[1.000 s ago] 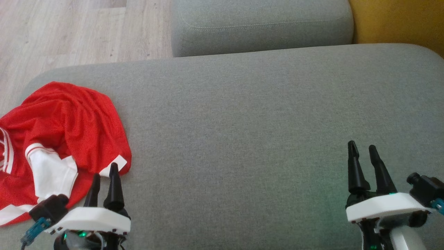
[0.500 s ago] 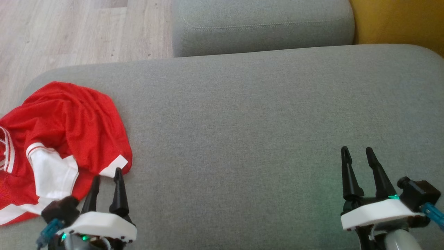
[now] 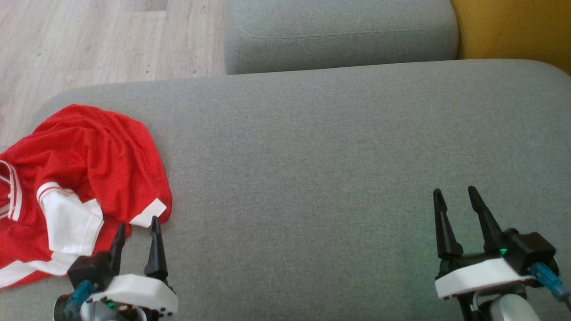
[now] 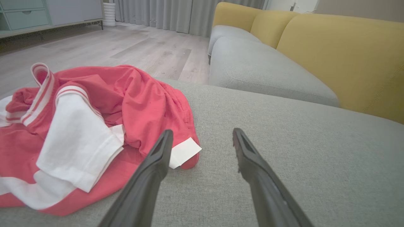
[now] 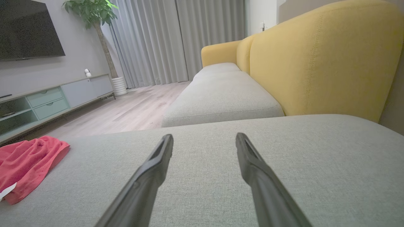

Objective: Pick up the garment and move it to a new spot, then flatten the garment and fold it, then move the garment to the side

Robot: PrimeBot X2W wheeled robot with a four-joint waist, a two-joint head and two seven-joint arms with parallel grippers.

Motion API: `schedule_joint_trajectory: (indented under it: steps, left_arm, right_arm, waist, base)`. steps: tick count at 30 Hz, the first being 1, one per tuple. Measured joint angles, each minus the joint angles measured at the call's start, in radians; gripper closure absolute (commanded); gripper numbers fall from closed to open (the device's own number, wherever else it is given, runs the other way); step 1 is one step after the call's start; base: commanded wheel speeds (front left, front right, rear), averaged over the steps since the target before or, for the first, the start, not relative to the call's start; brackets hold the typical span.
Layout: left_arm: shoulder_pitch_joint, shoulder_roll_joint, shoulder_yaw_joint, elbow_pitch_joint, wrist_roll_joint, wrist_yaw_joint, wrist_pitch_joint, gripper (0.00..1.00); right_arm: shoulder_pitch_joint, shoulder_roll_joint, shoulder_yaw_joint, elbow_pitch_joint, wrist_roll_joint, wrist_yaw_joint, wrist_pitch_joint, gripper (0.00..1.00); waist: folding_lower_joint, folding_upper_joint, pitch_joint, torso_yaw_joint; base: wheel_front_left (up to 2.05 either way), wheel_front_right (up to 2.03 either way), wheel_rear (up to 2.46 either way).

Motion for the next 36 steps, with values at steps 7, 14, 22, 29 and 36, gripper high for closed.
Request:
schedule_joint_trajectory:
  steps: [7,14,22,29,36]
  left_arm:
    - [0.014,0.002,-0.005,0.010,0.085,0.001,-0.023,0.00]
    - [0.020,0.003,-0.010,0.029,0.161,0.012,-0.042,0.00]
    - [0.020,0.003,-0.007,0.043,0.161,0.015,-0.042,0.00]
    - [0.020,0.003,-0.007,0.050,0.150,0.015,-0.042,0.00]
    - [0.020,0.003,-0.011,0.056,0.142,0.014,-0.042,0.00]
  right_arm:
    - [0.000,0.000,0.001,0.000,-0.069,0.000,-0.019,0.00]
    - [0.000,0.001,-0.016,0.028,-0.096,0.000,-0.039,0.00]
    - [0.001,0.003,-0.040,0.076,-0.086,0.000,-0.040,0.00]
    - [0.001,0.004,-0.044,0.097,-0.072,0.000,-0.040,0.00]
    - [0.001,0.004,-0.047,0.103,-0.066,0.000,-0.040,0.00]
  waist:
    - [0.0000,0.0000,0.000,0.002]
    - [0.0000,0.0000,-0.005,0.004]
    - [0.0000,0.0000,-0.005,0.004]
    - [0.0000,0.0000,-0.004,0.004]
    - [0.0000,0.0000,-0.003,0.010]
  base:
    - [0.00,0.00,0.00]
    - [0.00,0.00,0.00]
    - [0.00,0.00,0.00]
    - [0.00,0.00,0.00]
    - [0.00,0.00,0.00]
